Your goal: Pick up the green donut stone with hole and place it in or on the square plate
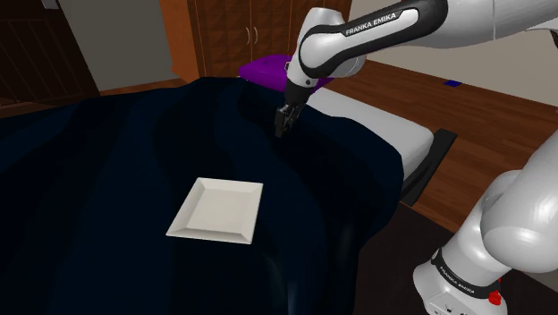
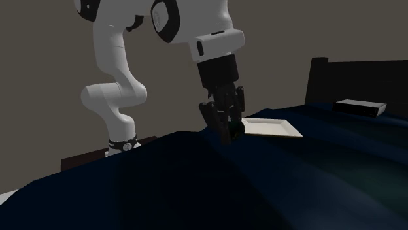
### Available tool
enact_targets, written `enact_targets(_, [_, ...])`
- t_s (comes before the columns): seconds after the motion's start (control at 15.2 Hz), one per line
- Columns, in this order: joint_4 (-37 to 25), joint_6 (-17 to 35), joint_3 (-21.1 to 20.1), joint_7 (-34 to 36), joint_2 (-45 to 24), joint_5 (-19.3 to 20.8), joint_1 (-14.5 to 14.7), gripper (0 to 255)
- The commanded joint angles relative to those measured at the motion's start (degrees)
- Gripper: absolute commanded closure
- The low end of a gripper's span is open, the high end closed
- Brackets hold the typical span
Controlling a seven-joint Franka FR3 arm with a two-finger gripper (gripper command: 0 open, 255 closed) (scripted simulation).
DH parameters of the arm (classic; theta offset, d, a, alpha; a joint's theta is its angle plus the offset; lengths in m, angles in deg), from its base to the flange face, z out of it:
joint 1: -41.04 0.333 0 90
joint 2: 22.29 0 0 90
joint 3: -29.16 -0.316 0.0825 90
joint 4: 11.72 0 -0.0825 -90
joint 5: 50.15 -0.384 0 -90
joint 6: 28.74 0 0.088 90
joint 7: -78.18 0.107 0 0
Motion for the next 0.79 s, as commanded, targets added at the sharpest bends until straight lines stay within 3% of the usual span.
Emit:
enact_targets(0.0, [-1.01,-1.68,0.06,0.28,0.65,0.18,-0.06,255])
enact_targets(0.2, [-2.20,-3.30,0.10,0.59,1.11,0.37,-0.10,255])
enact_targets(0.73, [-0.32,-0.72,-6.12,12.22,2.23,1.86,4.82,255])
